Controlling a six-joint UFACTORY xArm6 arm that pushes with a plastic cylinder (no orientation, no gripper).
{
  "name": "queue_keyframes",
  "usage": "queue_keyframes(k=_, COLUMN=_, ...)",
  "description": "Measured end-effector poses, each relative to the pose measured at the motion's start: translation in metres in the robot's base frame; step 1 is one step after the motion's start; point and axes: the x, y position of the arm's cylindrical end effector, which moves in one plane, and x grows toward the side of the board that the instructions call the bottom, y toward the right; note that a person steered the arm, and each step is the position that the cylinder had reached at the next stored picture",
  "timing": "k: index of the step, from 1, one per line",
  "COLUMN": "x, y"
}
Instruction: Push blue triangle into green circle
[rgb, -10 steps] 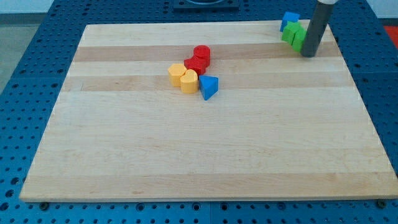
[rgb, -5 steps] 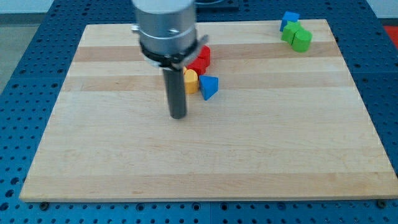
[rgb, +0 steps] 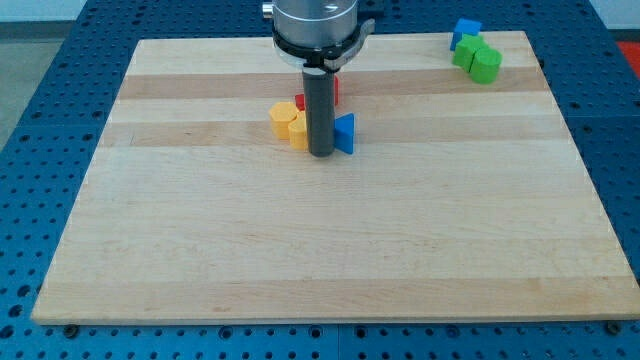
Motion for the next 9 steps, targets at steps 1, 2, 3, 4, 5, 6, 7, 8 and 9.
queue_keyframes(k=1, x=-0.018, y=0.016)
queue_keyframes(k=2, x=-0.037, y=0.035)
queue_keyframes(k=3, x=-0.04, y=0.064)
queue_keyframes(k=4, x=-0.04, y=0.097)
queue_keyframes(k=5, x=-0.041, y=0.128)
queue_keyframes(k=6, x=-0.05, y=0.157)
queue_keyframes(k=7, x=-0.072, y=0.172)
queue_keyframes(k=8, x=-0.088, y=0.183)
queue_keyframes(k=9, x=-0.095, y=0.185)
